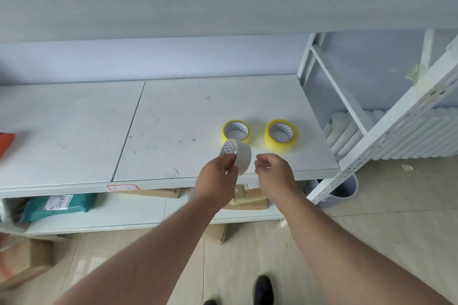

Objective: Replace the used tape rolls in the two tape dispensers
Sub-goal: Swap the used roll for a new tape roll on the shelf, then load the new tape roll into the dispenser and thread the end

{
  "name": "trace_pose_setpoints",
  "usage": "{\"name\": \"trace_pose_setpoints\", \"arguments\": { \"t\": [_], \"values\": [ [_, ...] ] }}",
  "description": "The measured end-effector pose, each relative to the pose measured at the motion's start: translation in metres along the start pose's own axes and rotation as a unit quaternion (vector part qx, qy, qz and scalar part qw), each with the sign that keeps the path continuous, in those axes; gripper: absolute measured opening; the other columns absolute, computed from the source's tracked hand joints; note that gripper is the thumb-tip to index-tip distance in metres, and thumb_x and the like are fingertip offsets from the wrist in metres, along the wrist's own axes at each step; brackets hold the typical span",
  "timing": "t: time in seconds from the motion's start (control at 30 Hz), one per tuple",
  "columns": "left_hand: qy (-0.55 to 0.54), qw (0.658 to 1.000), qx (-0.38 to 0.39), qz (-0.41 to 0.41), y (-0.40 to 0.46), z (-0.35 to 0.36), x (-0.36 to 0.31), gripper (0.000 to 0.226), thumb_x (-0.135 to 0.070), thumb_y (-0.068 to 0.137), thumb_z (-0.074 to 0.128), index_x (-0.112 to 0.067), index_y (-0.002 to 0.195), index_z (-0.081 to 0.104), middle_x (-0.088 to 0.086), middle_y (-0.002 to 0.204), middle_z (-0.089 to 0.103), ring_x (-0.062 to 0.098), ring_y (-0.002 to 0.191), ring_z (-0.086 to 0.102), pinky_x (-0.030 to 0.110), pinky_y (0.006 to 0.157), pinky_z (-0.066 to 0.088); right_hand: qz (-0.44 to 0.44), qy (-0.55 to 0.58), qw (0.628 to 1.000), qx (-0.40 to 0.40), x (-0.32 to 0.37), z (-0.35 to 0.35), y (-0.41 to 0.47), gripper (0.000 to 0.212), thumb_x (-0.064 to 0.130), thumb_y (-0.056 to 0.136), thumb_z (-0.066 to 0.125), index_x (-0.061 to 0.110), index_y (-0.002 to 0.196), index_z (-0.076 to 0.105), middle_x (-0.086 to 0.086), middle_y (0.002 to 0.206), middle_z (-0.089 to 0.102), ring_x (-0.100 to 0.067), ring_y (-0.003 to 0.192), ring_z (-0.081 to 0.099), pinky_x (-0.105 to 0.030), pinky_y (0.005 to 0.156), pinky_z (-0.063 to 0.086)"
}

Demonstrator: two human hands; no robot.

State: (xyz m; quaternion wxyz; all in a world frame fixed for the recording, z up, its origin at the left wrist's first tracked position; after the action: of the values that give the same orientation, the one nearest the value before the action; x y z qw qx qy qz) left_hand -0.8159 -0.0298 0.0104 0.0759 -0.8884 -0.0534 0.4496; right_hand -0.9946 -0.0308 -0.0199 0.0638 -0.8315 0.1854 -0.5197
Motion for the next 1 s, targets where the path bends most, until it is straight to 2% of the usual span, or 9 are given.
{"name": "trace_pose_setpoints", "arguments": {
  "t": [0.07,0.13,0.33,0.43,0.53,0.63,0.8,0.9,1.0],
  "values": [
    [0.028,0.999,-0.029,-0.01,0.013,-0.006,-0.001,0.027,-0.024,0.1,0.054,-0.036,0.116,0.073,-0.013,0.104,0.075,0.018,0.099,0.069,0.035,0.085,0.058,-0.052,-0.083,0.995,0.012,0.016,-0.003,0.03,0.035,0.025,0.106,0.054,0.017,0.138,0.064,0.0,0.141,0.066,-0.023,0.127,0.063,-0.03,0.099,0.047],
    [0.059,0.996,-0.057,-0.022,0.023,-0.011,0.002,0.028,-0.024,0.101,0.052,-0.039,0.115,0.072,-0.012,0.107,0.074,0.02,0.101,0.068,0.036,0.084,0.058,-0.105,-0.179,0.978,0.033,0.03,0.005,0.059,0.038,0.025,0.106,0.054,0.015,0.141,0.061,-0.004,0.148,0.06,-0.028,0.128,0.062,-0.034,0.1,0.047],
    [0.098,0.989,-0.097,-0.049,0.043,-0.023,0.021,0.029,-0.023,0.102,0.052,-0.037,0.118,0.071,-0.009,0.114,0.072,0.022,0.101,0.065,0.037,0.084,0.055,-0.188,-0.394,0.89,0.128,0.041,0.067,0.102,0.049,0.038,0.101,0.055,0.021,0.147,0.048,-0.002,0.159,0.046,-0.035,0.126,0.065,-0.043,0.094,0.055],
    [0.122,0.987,-0.096,-0.045,0.051,-0.024,0.026,0.028,-0.02,0.102,0.052,-0.032,0.116,0.073,-0.007,0.113,0.073,0.024,0.099,0.065,0.037,0.082,0.055,-0.198,-0.486,0.842,0.123,0.033,0.086,0.117,0.047,0.034,0.102,0.053,0.021,0.147,0.048,-0.005,0.153,0.048,-0.038,0.121,0.065,-0.04,0.084,0.053],
    [0.14,0.985,-0.09,-0.039,0.058,-0.021,0.03,0.029,-0.02,0.103,0.05,-0.032,0.117,0.072,-0.007,0.113,0.071,0.022,0.1,0.062,0.037,0.079,0.055,-0.208,-0.532,0.816,0.092,0.03,0.088,0.13,0.033,0.015,0.1,0.052,0.017,0.132,0.059,-0.008,0.138,0.057,-0.038,0.112,0.066,-0.038,0.07,0.042],
    [0.156,0.984,-0.083,-0.033,0.065,-0.018,0.033,0.029,-0.02,0.103,0.048,-0.032,0.117,0.071,-0.007,0.112,0.07,0.022,0.104,0.061,0.039,0.078,0.056,-0.225,-0.517,0.822,0.081,0.033,0.083,0.136,0.03,0.011,0.099,0.053,0.017,0.126,0.064,-0.009,0.132,0.063,-0.038,0.109,0.067,-0.037,0.068,0.039],
    [0.211,0.975,-0.075,-0.005,0.08,-0.005,0.035,0.037,-0.019,0.104,0.045,-0.033,0.131,0.066,-0.009,0.123,0.069,0.021,0.117,0.057,0.034,0.078,0.05,-0.234,-0.413,0.879,0.029,0.069,0.044,0.137,0.017,0.032,0.103,0.055,0.016,0.104,0.063,-0.009,0.119,0.067,-0.04,0.101,0.069,-0.04,0.07,0.045],
    [0.259,0.964,-0.055,0.027,0.095,0.016,0.031,0.044,-0.014,0.103,0.044,-0.03,0.138,0.064,-0.006,0.126,0.07,0.023,0.121,0.057,0.033,0.079,0.048,-0.234,-0.342,0.91,0.006,0.089,0.016,0.135,0.017,0.03,0.101,0.057,0.016,0.093,0.06,-0.007,0.108,0.066,-0.038,0.092,0.065,-0.038,0.066,0.043],
    [0.306,0.949,-0.037,0.058,0.109,0.042,0.027,0.051,-0.007,0.097,0.048,-0.029,0.142,0.06,-0.003,0.128,0.071,0.026,0.122,0.058,0.035,0.084,0.048,-0.229,-0.318,0.92,0.012,0.093,0.001,0.128,0.018,0.031,0.1,0.059,0.018,0.087,0.057,0.001,0.094,0.061,-0.032,0.085,0.061,-0.038,0.065,0.042]
  ]
}}
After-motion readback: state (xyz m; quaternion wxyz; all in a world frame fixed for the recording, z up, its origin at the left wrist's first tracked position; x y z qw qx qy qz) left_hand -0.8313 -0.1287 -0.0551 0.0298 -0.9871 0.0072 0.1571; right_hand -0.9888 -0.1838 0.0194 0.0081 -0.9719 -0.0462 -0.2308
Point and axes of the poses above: each hand's wrist, its own y-axis towards the middle knuckle, its own z-axis out of the palm, x = y × z, the point moved 10 cm from there along y, towards the middle knuckle
